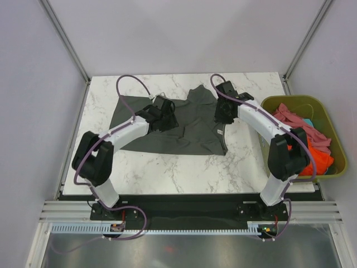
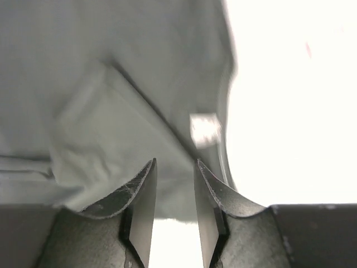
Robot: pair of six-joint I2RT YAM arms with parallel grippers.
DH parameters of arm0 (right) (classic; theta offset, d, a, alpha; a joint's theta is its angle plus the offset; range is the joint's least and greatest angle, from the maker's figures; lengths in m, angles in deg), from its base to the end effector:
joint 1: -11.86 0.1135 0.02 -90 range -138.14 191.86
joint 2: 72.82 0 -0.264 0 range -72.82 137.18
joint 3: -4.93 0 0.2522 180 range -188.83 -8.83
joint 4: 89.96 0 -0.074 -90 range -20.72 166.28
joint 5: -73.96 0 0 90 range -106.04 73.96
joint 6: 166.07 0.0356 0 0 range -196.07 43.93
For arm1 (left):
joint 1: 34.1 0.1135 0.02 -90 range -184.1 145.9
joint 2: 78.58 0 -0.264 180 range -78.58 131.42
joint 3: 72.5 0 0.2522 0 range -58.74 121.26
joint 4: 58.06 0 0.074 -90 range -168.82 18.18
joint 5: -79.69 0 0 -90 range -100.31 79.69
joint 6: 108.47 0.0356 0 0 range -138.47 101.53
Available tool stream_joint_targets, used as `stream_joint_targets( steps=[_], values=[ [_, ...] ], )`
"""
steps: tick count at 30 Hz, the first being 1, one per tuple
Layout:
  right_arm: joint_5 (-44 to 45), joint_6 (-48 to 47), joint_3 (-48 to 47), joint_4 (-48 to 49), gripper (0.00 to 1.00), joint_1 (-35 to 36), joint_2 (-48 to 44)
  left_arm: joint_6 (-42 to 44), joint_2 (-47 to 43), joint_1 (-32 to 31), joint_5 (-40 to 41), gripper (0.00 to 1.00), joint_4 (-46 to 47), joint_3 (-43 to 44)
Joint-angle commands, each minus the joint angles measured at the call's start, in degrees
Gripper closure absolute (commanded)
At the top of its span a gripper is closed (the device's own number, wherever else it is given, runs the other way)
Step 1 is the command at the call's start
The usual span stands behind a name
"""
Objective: Fold and stack the t-shirts
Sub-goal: Fold the tshirt
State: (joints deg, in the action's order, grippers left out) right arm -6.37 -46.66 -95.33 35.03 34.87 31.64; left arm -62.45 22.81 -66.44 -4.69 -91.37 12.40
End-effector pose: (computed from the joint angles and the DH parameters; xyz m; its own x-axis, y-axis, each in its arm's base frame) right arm 0.3643 0.1482 0.2569 -0.8392 0.1695 -0.5168 0.1215 0.9846 0.1257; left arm 0.3268 -0.2028 0.2171 -0.7970 -0.3133 -0.5164 -0.1035 0.9131 -0.3944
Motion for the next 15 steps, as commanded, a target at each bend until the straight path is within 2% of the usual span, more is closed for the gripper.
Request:
stream_joint_targets(
  steps=[1,8,15],
  values=[
    [3.60,18.21,7.91,-7.00,0.60,0.28,-7.67,3.38,-6.89,0.08,3.43,0.48,-1.45,-4.41],
    [5.53,27.36,19.86,-7.26,0.62,0.90,-13.14,0.57,-11.64,4.46,-1.84,0.49,-1.37,-15.30],
    [5.19,30.62,25.06,-3.22,0.64,5.20,-13.24,-1.28,-11.39,8.25,-3.69,0.49,-1.37,-19.54]
  ],
)
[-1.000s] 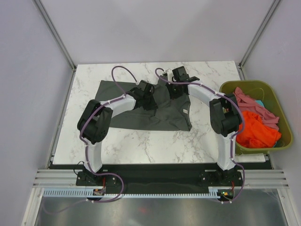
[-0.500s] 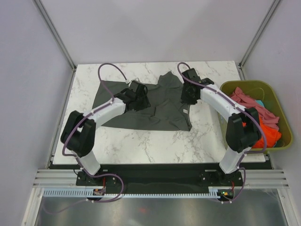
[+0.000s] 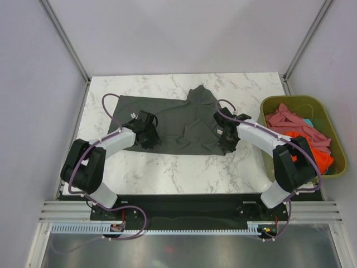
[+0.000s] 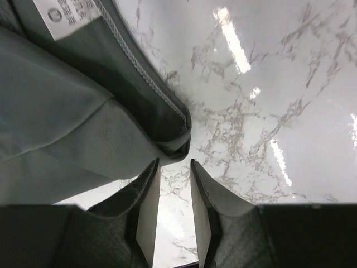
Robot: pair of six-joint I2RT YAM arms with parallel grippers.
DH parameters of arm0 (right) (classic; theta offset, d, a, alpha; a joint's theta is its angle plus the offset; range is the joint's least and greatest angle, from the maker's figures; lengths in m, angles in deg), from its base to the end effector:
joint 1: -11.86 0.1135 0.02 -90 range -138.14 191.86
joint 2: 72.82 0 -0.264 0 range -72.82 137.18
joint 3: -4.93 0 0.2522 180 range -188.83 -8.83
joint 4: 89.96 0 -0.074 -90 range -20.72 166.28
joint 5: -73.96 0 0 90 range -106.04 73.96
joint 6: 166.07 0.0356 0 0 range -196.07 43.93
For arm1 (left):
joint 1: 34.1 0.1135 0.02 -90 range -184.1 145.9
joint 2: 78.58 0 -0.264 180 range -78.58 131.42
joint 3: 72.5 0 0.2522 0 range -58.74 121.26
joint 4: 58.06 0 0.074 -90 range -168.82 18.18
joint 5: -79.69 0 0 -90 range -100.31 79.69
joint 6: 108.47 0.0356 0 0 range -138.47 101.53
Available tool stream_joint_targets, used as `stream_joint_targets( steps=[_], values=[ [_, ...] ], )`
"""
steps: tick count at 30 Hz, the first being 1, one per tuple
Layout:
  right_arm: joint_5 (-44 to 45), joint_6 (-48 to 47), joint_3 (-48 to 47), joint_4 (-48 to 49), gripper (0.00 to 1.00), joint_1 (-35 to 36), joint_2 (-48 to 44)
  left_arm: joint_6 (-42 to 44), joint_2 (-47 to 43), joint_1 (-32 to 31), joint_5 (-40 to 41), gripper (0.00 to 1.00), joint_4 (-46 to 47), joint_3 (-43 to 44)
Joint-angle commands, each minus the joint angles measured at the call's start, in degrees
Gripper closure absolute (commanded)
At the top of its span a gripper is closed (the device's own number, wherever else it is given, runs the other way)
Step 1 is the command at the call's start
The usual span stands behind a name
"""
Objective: Fold and stack the t-shirts
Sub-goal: Fold the tshirt
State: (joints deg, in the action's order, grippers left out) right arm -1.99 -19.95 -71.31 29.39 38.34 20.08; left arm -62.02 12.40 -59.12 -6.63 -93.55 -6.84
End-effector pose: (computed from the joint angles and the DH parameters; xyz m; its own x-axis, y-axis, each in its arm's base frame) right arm 0.2713 0.1255 0.1990 -0.8063 0.4981 -0.3191 0.5104 0.8584 0.0503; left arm 0.2782 -0.1273 0.1740 -0.8446 -0.3646 -0.3921 -0.2597 0.9194 -0.2954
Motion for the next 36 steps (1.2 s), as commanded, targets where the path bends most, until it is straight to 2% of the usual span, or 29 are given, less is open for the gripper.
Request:
stream_joint_targets(
  steps=[1,11,20,23,24,25,26,34,36],
  values=[
    [0.90,4.52,1.22,2.68,0.64,2.34,-1.32,-1.80,-0.72,1.37,-1.75,0.49,0.82,-0.39],
    [5.29,5.41,3.85,3.30,0.65,4.37,0.17,-1.71,2.89,2.60,-0.52,0.49,0.73,-1.71],
    [6.79,1.98,5.08,6.82,0.70,4.63,3.69,-1.63,4.03,2.60,0.80,0.50,0.73,-1.63],
    [9.33,0.31,5.61,6.47,0.80,4.63,4.39,-1.19,4.38,2.60,1.59,0.50,0.64,-1.54],
    [10.47,-0.56,5.79,6.20,0.91,4.63,4.39,-1.01,4.38,2.60,1.76,0.50,0.73,-1.62],
    [10.65,-1.01,5.88,5.94,0.98,4.63,4.39,-0.92,4.38,2.52,1.85,0.50,0.64,-1.71],
    [11.00,-1.27,5.88,5.41,1.00,4.63,4.30,-0.92,4.56,2.52,1.94,0.50,0.64,-1.71],
    [12.06,-3.91,4.91,1.98,1.00,5.16,1.58,-0.83,3.77,2.52,0.28,0.50,0.20,-1.63],
    [11.54,-4.17,4.47,0.85,0.94,5.33,0.79,-1.44,1.41,2.52,-1.21,0.50,-0.15,-1.54]
  ],
)
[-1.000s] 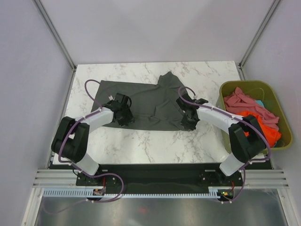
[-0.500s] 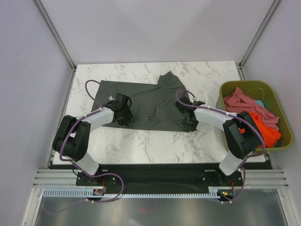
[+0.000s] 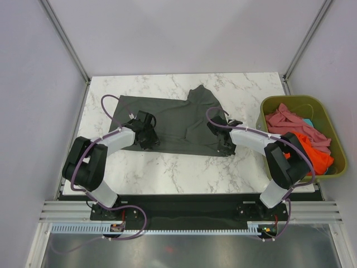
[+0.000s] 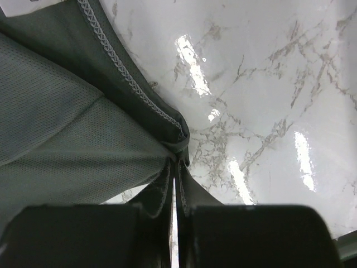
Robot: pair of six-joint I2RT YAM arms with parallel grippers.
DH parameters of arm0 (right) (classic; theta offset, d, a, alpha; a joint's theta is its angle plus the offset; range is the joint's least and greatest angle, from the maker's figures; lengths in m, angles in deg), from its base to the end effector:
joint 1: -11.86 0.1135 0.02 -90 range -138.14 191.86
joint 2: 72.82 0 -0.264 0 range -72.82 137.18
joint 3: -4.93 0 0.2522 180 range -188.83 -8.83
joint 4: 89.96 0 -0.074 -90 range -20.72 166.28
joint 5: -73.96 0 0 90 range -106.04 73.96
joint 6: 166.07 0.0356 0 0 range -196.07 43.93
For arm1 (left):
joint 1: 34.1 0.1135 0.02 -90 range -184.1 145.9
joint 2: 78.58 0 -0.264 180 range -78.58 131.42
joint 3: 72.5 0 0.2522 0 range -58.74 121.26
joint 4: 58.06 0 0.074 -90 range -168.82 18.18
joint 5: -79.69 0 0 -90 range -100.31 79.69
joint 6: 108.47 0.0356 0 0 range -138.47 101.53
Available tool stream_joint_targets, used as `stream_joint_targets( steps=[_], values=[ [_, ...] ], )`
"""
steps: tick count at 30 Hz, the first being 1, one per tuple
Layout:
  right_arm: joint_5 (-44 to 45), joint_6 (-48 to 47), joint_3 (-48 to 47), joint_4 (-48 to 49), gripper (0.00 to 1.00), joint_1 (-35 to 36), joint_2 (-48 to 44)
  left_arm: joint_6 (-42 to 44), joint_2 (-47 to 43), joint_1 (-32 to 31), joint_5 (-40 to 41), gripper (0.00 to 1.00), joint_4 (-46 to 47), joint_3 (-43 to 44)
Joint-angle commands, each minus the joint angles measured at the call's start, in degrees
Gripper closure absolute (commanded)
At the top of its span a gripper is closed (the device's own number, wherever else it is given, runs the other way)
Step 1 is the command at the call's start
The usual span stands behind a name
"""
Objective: Fold and stack the t-shirts
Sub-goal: Fold the tshirt
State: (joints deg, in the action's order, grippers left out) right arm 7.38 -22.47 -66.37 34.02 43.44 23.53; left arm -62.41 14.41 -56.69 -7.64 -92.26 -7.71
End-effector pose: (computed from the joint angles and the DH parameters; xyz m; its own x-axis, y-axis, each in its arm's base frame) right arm 0.2581 0.1420 0.1637 -0.8439 0.3482 -0.4082 0.4234 0.8995 -0.1081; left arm 0.2839 -0.1163 0.1609 -0.8416 -0.4006 -0.3623 -0.3058 0.9063 -0.2918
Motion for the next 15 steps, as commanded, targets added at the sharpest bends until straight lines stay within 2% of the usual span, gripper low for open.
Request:
stream_joint_targets(
  steps=[1,5,11,15],
  values=[
    [1.98,-1.83,-0.99,-4.14,0.92,0.33,-3.01,-1.23,-1.57,0.09,-0.74,0.49,-1.70,-0.40],
    [2.07,-2.62,-3.71,-6.69,0.76,0.33,-5.74,-2.11,-6.58,0.09,-2.41,0.48,-3.02,0.56],
    [-1.17,-7.71,-9.96,-5.47,0.70,0.42,-6.53,-1.59,-9.76,0.61,-2.15,0.45,-4.16,1.97],
    [-7.41,-13.51,-10.23,0.93,0.70,0.33,-4.08,0.78,-7.83,7.00,-4.43,0.44,-4.43,2.06]
  ],
)
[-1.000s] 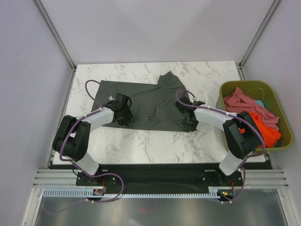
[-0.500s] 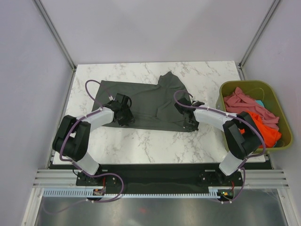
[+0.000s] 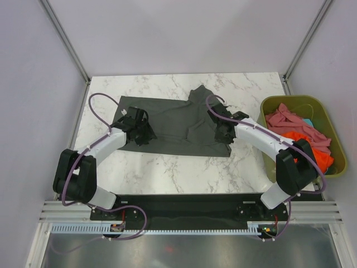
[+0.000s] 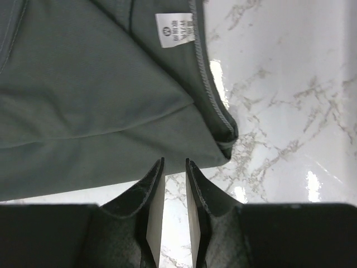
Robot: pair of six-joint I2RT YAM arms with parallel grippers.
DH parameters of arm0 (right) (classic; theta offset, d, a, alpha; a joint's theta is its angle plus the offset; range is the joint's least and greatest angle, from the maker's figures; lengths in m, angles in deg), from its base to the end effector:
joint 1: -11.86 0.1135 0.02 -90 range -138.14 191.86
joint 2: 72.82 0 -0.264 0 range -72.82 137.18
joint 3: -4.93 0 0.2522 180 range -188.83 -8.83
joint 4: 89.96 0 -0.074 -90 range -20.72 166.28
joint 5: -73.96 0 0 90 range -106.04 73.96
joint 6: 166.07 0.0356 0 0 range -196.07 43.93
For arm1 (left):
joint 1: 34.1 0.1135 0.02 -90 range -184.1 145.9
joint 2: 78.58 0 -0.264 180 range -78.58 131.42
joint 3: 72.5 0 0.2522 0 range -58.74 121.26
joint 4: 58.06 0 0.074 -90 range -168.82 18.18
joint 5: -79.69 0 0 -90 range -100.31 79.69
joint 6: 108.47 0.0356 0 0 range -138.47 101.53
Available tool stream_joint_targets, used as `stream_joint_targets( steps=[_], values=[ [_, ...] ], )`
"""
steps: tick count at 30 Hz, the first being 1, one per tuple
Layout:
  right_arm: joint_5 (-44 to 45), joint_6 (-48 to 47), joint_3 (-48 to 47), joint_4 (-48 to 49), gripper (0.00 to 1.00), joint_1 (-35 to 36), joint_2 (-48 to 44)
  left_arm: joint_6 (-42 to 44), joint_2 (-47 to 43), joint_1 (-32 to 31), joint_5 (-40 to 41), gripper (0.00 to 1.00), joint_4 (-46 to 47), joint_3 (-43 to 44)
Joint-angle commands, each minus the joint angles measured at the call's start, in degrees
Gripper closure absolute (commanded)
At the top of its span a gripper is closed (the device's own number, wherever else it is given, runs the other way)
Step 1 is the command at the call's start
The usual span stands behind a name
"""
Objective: Fold and stack the t-shirts
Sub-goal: Fold the tshirt
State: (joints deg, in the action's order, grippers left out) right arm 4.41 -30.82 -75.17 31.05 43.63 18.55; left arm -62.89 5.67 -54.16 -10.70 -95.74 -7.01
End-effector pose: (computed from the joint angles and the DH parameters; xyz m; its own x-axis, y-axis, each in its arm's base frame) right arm 0.2700 0.1526 0.2271 -0.8425 0.2610 -0.4713 0.2916 0.9565 0.0083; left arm 0.2751 -0.1007 0.2037 -0.8016 -0.4524 -0.3909 -0.3004 0.8700 -0.3910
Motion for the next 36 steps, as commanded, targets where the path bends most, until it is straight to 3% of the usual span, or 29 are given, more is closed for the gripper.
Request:
stream_joint_targets(
  steps=[1,8,16,23,29,32,36],
  values=[
    [-4.54,-5.35,-1.24,4.19,0.71,0.14,1.26,1.62,1.27,5.63,-1.64,0.44,-0.95,1.27],
    [-1.21,-6.84,4.55,8.23,0.74,0.05,3.72,3.82,4.52,14.60,-0.77,0.44,-0.95,-0.31],
    [2.23,-6.23,12.99,9.11,0.75,0.14,1.89,-0.21,4.26,14.78,4.42,0.44,-1.39,-5.84],
    [4.43,-5.26,18.09,7.88,0.76,0.14,-4.00,-3.83,-2.50,14.95,9.17,0.42,-1.48,-12.35],
    [0.65,-8.68,14.85,6.65,0.69,0.14,-10.51,-2.25,-9.87,15.04,4.52,0.42,-4.47,-6.22],
    [-1.71,-14.56,9.06,8.57,0.64,-0.56,-10.95,-0.23,-12.00,15.04,1.53,0.42,-4.56,0.01],
    [-11.99,-23.88,-2.08,14.29,0.60,-6.09,-6.66,6.53,-8.07,15.66,-0.66,0.39,-4.55,10.04]
  ],
)
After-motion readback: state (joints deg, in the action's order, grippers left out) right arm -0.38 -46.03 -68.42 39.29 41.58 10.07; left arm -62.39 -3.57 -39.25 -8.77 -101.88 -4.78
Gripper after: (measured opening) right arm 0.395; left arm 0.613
